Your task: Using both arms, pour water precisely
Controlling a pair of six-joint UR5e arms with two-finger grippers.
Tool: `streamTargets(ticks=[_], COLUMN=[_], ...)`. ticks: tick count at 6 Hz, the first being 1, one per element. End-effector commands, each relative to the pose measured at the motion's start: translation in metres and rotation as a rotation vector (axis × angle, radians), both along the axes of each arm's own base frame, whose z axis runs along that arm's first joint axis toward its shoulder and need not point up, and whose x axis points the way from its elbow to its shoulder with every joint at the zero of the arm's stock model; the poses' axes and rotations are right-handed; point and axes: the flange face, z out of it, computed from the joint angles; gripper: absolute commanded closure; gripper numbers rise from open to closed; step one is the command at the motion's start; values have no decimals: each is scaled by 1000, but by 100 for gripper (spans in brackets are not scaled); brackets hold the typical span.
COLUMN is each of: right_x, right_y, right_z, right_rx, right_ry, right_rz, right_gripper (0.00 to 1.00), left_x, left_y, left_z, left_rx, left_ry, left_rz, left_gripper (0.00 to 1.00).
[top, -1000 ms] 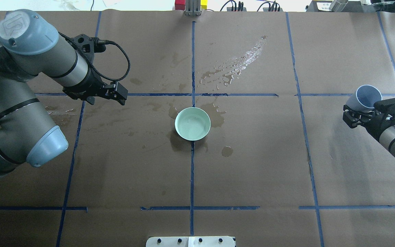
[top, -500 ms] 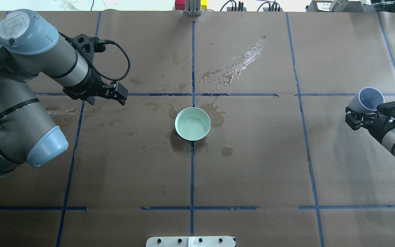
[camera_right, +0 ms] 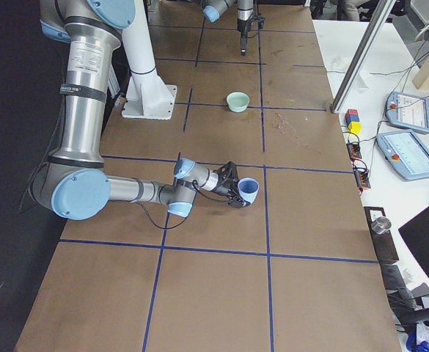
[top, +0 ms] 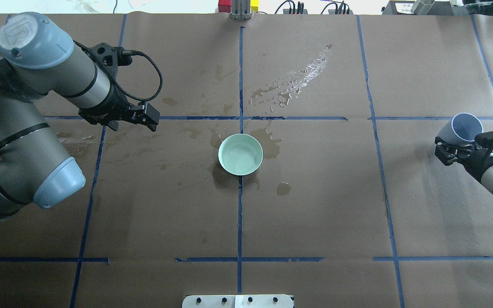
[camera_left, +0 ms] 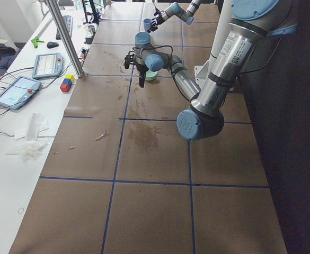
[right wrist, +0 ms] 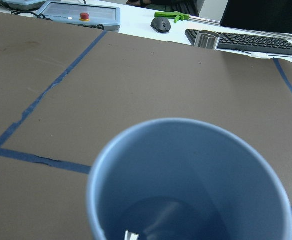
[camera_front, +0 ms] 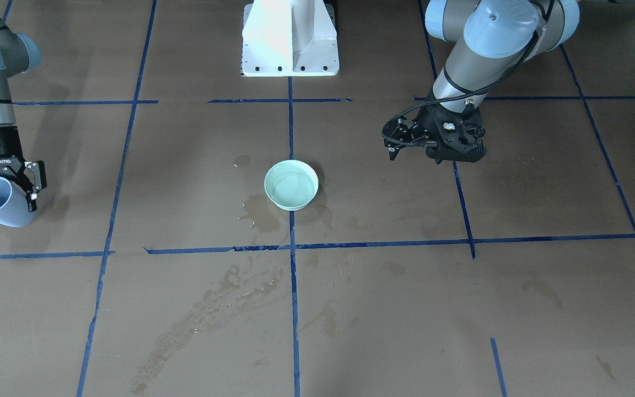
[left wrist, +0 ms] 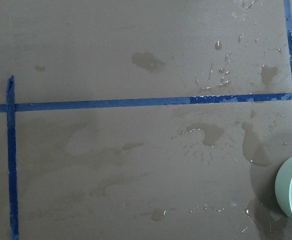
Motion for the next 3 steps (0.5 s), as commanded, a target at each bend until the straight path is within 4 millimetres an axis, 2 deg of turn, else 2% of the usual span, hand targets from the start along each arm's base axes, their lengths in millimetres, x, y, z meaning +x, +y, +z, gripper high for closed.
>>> streamTargets(ticks=[1,3], right_x=[0,-1], right_y=[5,4], right_z=[7,6], right_rx=[-1,0], right_ry=[-30,-32], right_rz=[-36,-40], right_gripper=[72,48], left_x=[0,0], left_y=[0,0], left_z=[0,0], left_rx=[-1,0], left_ry=[-1,0], left_rz=[1,1], left_gripper=[0,0])
